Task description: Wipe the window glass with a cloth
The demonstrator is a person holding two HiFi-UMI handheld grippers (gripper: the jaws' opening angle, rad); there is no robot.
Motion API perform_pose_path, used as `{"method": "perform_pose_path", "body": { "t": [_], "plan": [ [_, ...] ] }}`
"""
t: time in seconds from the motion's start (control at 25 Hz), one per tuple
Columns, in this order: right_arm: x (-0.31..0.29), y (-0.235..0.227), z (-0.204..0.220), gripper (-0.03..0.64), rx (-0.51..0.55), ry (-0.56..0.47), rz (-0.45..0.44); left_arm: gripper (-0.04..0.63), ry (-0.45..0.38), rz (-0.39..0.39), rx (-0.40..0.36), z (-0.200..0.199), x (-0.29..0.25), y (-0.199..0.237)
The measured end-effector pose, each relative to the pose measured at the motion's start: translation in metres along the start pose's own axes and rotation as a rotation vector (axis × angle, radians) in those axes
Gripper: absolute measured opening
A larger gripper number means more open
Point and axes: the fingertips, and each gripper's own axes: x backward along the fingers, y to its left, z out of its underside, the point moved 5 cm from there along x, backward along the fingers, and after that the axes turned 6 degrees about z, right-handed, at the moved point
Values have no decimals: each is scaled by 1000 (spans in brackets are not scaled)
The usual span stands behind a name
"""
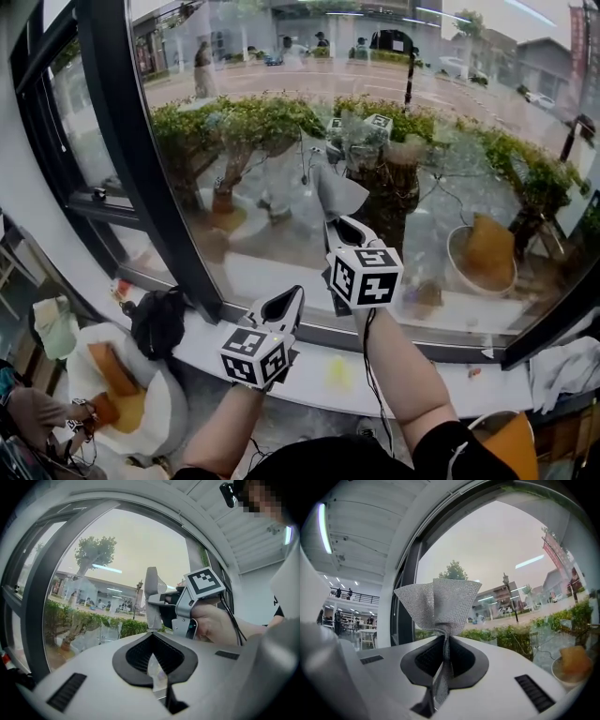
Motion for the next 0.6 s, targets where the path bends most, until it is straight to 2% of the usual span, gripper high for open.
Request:
{"method": "perform_pose_path", "body": {
  "t": [0.6],
  "plan": [
    [-48,-56,-42,38,22,-31,63,-2,5,51,2,-7,-64,3]
  ]
}}
